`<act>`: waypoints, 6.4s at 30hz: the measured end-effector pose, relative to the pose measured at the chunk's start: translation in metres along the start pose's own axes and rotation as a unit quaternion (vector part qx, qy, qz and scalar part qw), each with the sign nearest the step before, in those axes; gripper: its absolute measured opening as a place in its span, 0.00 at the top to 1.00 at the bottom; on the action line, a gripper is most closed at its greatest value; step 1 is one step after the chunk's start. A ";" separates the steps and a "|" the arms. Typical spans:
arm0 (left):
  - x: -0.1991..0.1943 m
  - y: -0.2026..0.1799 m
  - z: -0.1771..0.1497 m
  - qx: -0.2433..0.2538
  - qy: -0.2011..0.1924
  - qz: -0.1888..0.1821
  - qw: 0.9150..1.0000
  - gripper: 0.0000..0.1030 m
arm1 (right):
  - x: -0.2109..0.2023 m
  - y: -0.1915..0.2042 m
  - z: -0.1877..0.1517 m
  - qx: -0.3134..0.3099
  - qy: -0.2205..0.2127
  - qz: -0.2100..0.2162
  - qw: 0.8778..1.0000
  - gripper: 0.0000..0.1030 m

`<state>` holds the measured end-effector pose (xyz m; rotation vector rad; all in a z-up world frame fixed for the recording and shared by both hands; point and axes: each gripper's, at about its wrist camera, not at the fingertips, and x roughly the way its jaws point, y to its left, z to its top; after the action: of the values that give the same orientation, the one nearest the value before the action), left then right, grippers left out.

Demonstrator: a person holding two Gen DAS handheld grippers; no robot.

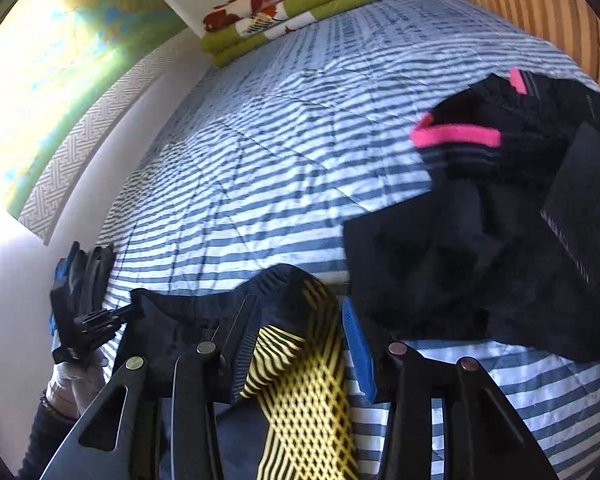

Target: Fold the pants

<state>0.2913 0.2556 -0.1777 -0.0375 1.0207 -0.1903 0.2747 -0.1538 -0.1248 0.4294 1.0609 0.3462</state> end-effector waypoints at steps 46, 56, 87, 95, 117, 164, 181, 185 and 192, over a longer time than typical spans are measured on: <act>-0.022 0.023 0.079 -0.059 -0.061 0.037 0.996 0.78 | 0.059 0.066 0.063 -0.095 -0.047 -0.172 0.979 0.89; -0.170 0.053 -0.044 -0.079 -0.102 -0.006 0.992 0.78 | -0.037 0.104 -0.040 -0.098 -0.025 -0.082 0.992 0.88; -0.185 0.021 -0.337 -0.130 0.052 -0.117 0.983 0.90 | -0.009 0.226 -0.340 -0.165 0.105 0.053 0.979 0.90; -0.227 0.025 -0.331 -0.131 0.019 -0.142 0.981 0.83 | -0.056 0.209 -0.323 -0.088 0.095 0.162 0.978 0.91; -0.198 0.016 -0.322 -0.130 0.043 -0.112 0.984 0.96 | -0.018 0.207 -0.332 -0.089 0.137 0.134 0.977 0.99; -0.174 -0.229 -0.292 0.061 0.074 -0.215 0.972 0.59 | -0.141 0.007 -0.304 -0.009 0.022 -0.140 0.990 0.85; -0.123 -0.417 -0.243 0.191 0.042 -0.219 0.956 0.59 | -0.130 -0.060 -0.281 0.088 0.077 -0.009 0.993 0.98; -0.107 -0.458 -0.241 0.224 0.015 -0.200 0.954 0.55 | -0.133 -0.064 -0.273 0.112 0.091 0.027 0.989 0.98; -0.077 -0.473 -0.228 0.200 0.009 -0.176 0.964 0.82 | -0.131 -0.075 -0.265 0.136 0.107 0.068 0.983 0.98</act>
<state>-0.0082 -0.1829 -0.1753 0.1522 0.9713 -0.7191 -0.0155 -0.2350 -0.1734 0.7244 1.2986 0.3748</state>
